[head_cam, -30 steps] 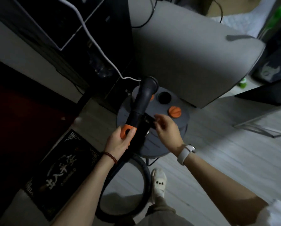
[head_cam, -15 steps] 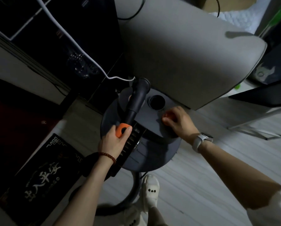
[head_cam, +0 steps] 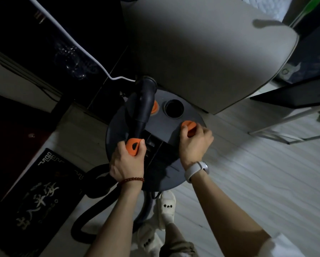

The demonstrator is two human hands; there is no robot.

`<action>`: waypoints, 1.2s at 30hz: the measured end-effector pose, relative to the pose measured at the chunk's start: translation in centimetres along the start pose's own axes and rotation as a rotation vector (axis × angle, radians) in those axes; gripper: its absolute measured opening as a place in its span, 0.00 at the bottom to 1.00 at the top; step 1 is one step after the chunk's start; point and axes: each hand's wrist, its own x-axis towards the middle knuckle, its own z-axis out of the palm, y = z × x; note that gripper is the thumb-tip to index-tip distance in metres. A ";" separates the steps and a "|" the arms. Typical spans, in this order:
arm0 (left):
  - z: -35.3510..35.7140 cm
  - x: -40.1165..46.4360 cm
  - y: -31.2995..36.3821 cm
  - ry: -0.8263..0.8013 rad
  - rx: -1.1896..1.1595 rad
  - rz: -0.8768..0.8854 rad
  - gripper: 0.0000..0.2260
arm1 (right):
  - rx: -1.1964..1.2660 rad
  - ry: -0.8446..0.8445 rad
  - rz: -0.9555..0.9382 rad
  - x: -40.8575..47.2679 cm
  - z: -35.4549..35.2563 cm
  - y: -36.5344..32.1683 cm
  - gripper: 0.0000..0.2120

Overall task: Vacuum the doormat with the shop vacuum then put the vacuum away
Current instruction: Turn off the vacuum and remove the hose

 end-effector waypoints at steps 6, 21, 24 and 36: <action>0.6 0.0 -0.7 0.016 0.065 0.070 0.24 | -0.044 -0.106 -0.189 0.5 -0.9 1.2 0.27; -1.1 0.8 -2.5 -0.003 -0.054 -0.031 0.35 | -0.202 -0.245 -0.450 1.1 6.0 -6.6 0.25; -1.8 1.8 -3.0 0.014 -0.062 -0.036 0.34 | -0.187 -0.211 -0.381 1.5 6.3 -7.4 0.22; -4.0 5.4 0.4 -0.089 -0.136 0.042 0.26 | -0.093 -0.278 -0.425 1.8 6.6 -7.1 0.20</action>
